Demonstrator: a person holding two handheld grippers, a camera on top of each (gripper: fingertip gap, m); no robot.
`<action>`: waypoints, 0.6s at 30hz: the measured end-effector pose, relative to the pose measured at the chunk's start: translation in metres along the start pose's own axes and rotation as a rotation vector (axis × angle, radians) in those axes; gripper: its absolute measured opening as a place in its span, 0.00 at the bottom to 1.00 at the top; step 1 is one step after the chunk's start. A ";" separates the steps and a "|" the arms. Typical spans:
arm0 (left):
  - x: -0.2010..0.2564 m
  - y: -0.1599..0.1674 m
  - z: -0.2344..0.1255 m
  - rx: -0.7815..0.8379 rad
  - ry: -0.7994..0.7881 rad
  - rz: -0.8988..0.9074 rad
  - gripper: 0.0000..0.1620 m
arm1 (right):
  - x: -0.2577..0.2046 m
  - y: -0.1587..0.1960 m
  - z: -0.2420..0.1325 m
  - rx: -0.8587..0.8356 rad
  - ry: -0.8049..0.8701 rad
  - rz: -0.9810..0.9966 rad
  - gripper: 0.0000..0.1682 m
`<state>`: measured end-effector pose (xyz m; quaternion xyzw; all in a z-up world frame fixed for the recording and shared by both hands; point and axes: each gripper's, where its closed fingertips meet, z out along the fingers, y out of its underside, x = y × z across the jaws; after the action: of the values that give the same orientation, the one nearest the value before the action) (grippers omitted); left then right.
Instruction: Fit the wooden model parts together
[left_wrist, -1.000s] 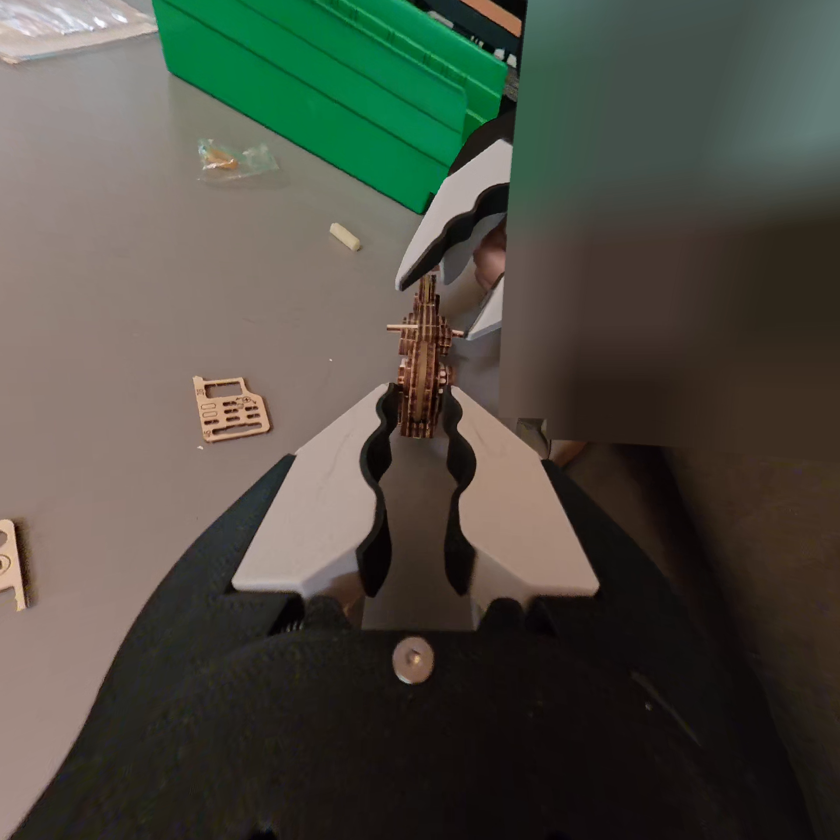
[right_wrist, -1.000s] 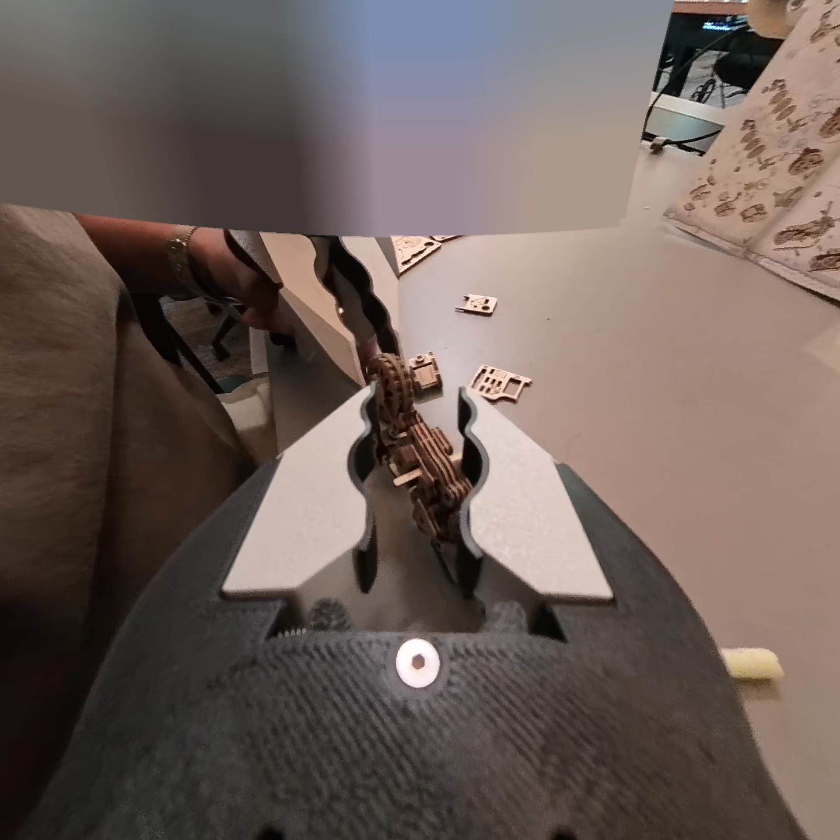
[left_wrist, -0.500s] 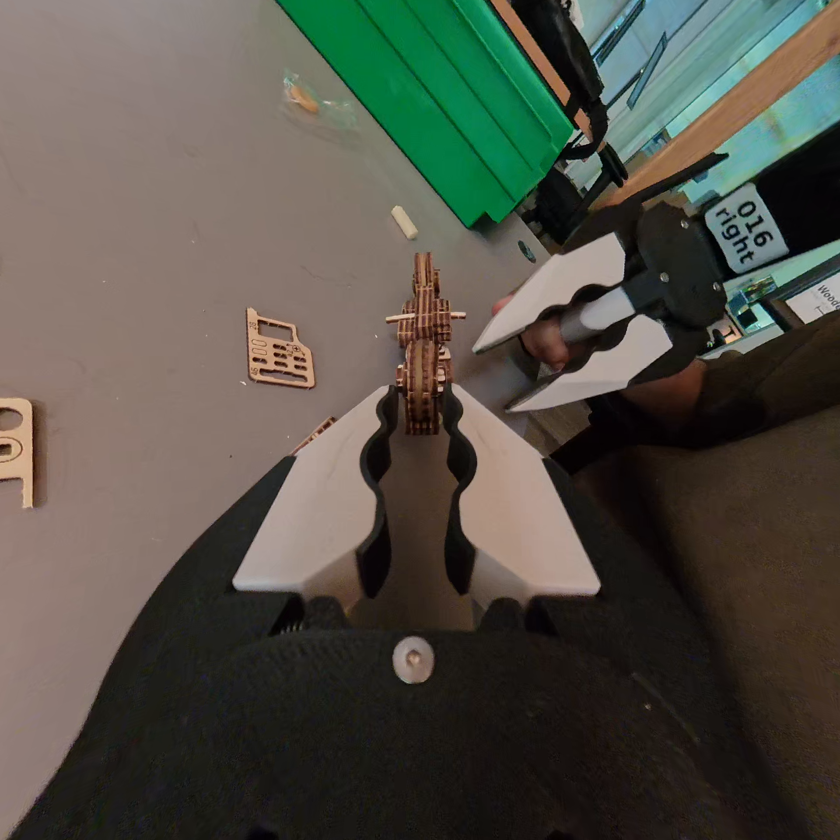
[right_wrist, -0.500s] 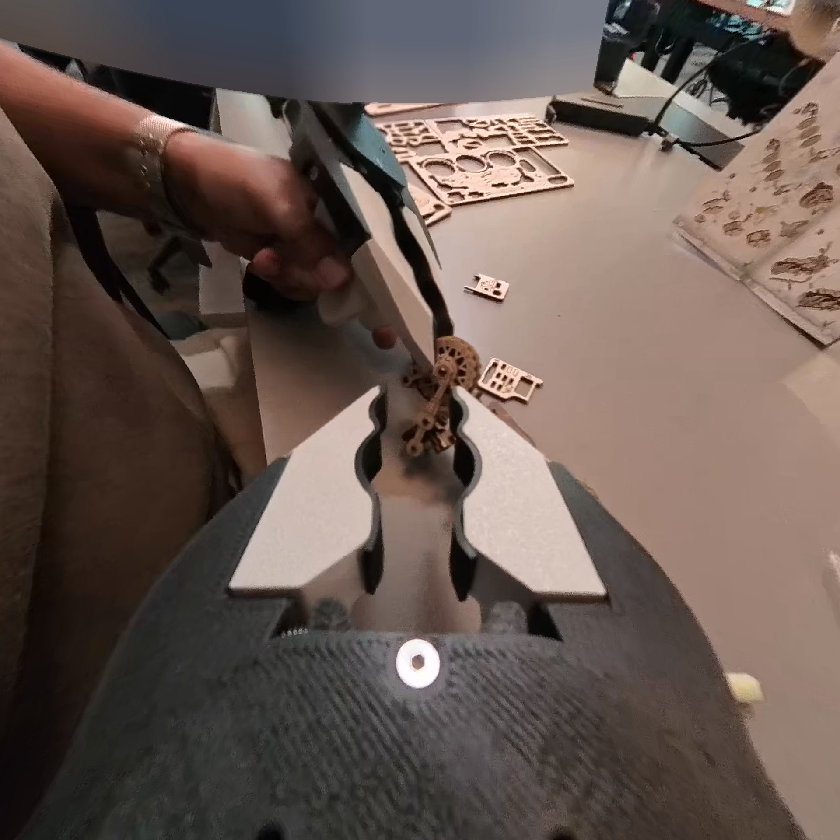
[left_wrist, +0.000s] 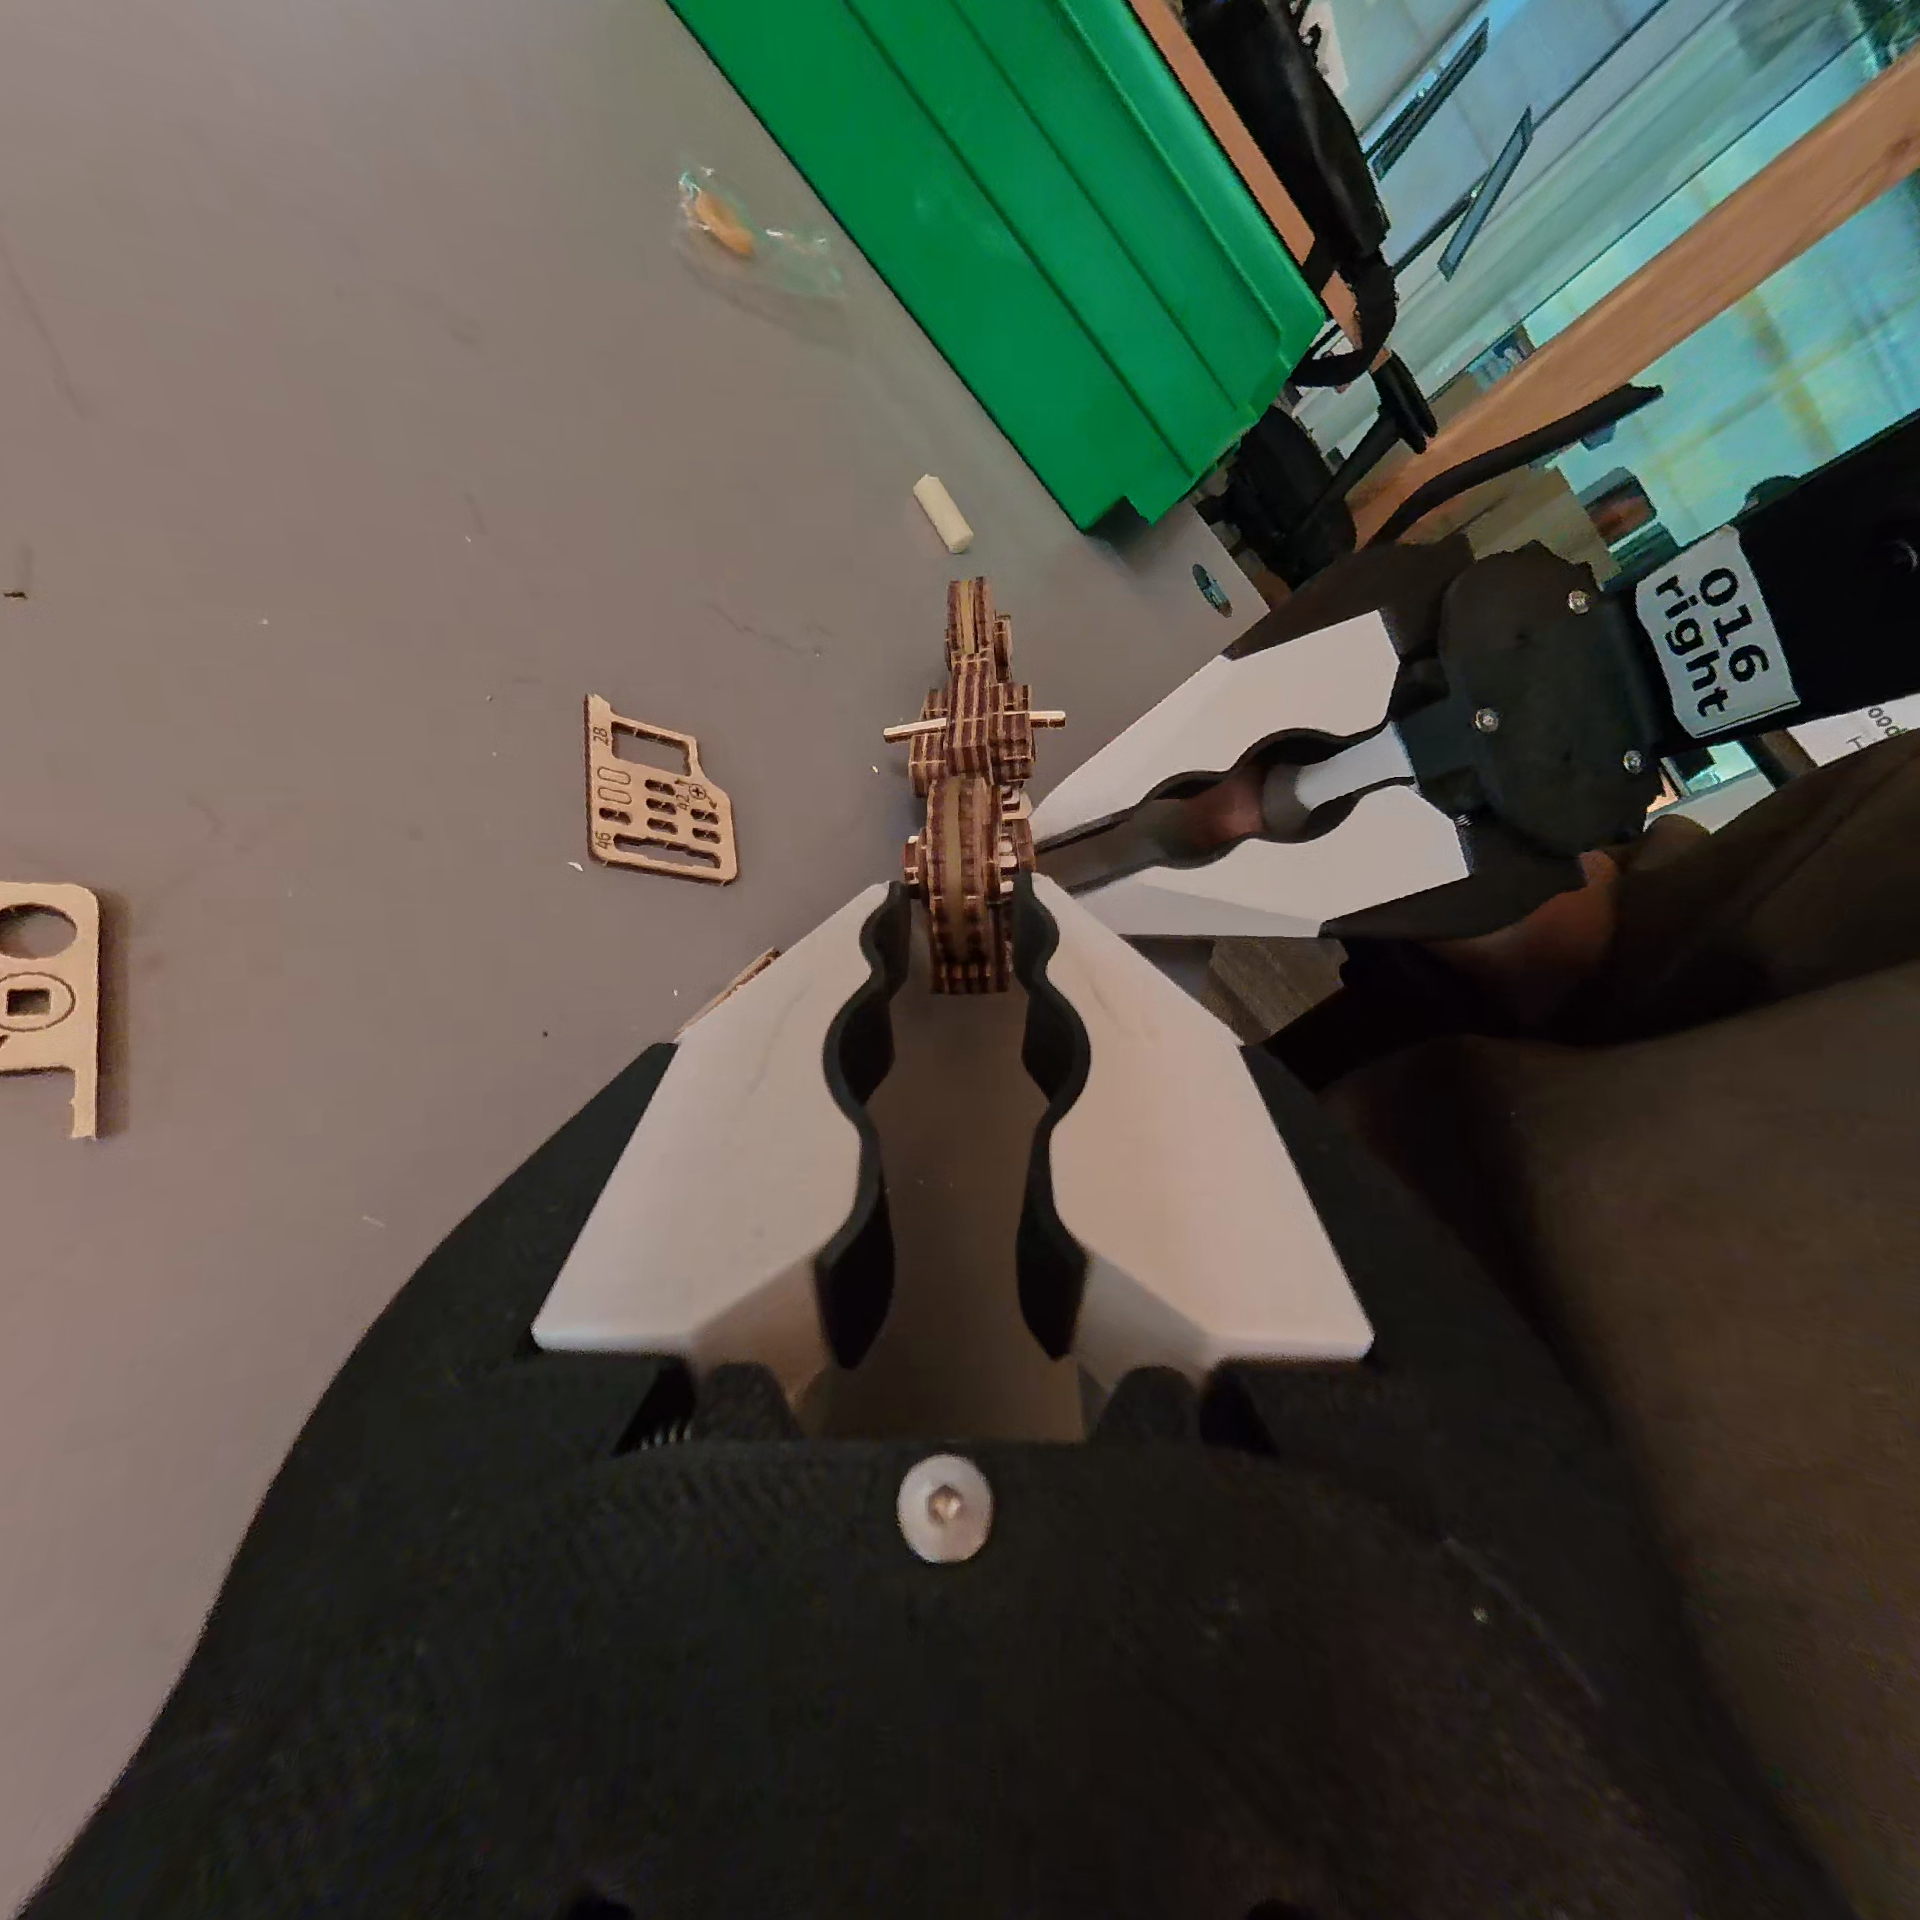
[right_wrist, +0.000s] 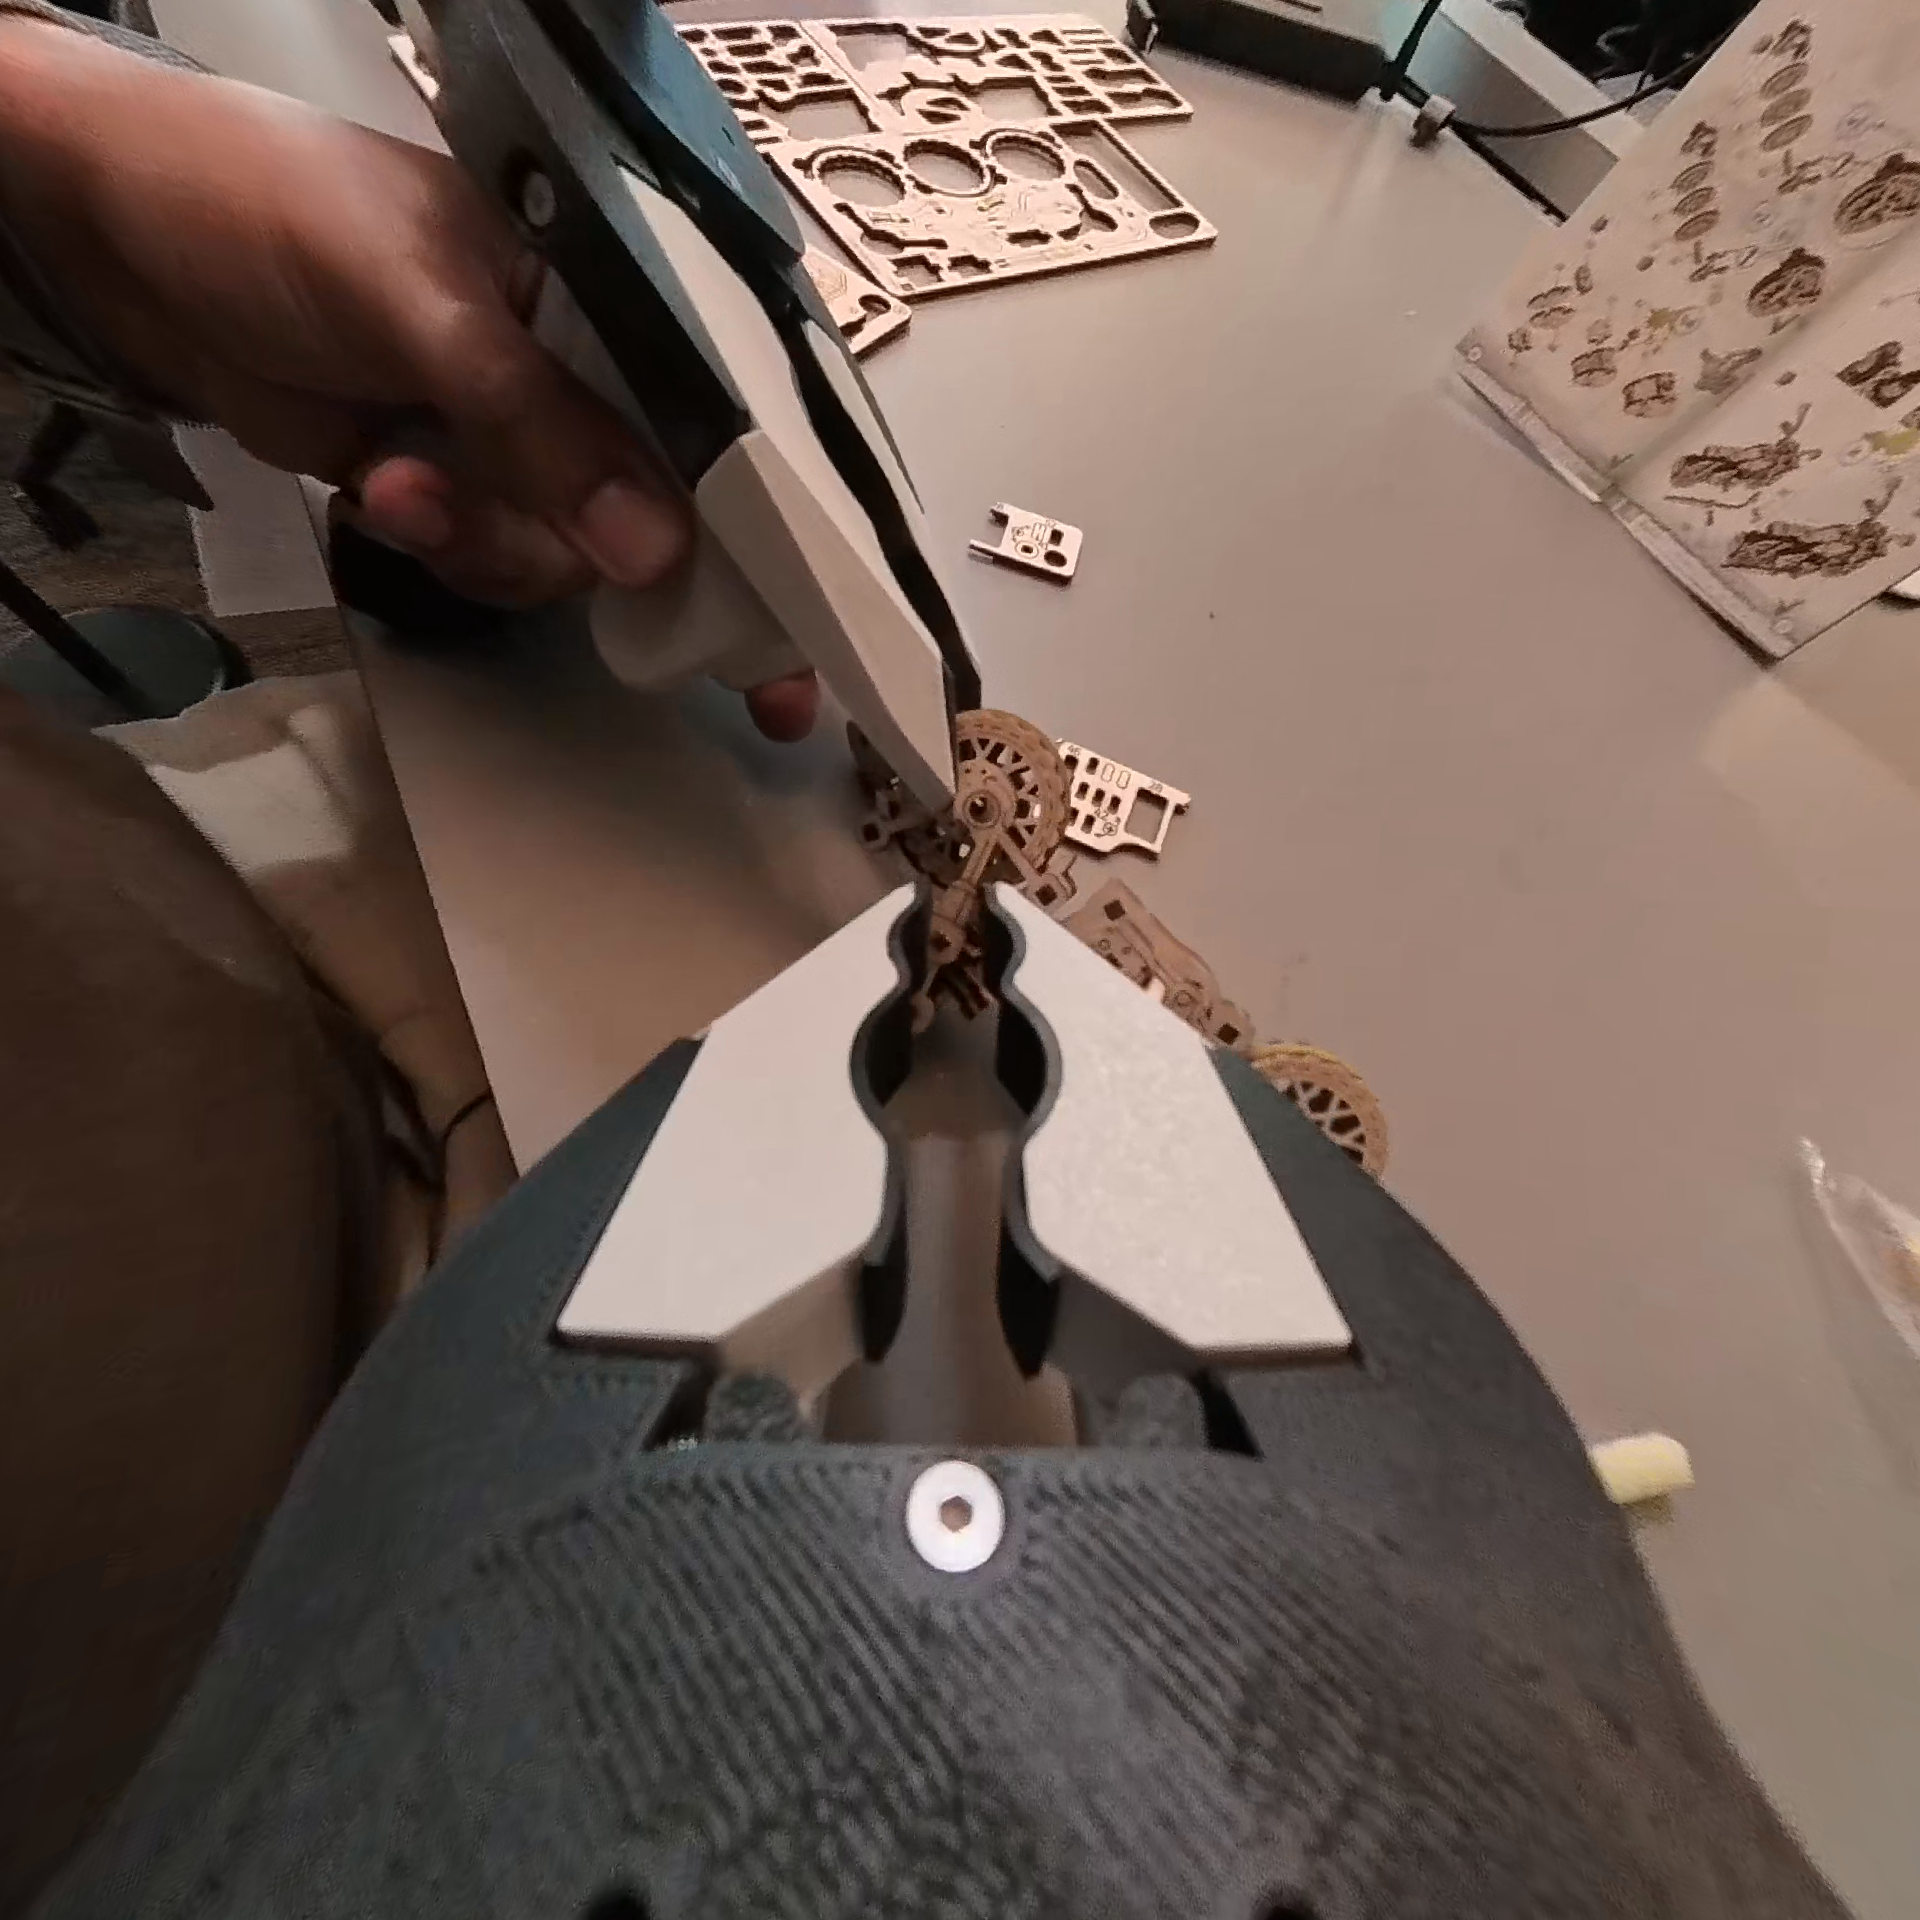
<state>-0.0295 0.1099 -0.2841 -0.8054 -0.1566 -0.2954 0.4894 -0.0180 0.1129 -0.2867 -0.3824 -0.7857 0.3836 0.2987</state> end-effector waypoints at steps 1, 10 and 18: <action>0.000 0.000 0.000 0.001 0.001 -0.001 0.11 | 0.000 0.000 0.000 0.000 0.001 0.004 0.04; 0.003 -0.001 -0.001 0.005 0.033 -0.006 0.11 | 0.002 0.000 0.000 0.004 -0.004 0.028 0.03; 0.004 -0.001 -0.002 0.005 0.060 -0.024 0.11 | 0.003 0.001 -0.001 0.005 -0.005 0.031 0.03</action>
<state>-0.0271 0.1088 -0.2800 -0.7932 -0.1522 -0.3247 0.4921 -0.0185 0.1158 -0.2862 -0.3930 -0.7795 0.3910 0.2918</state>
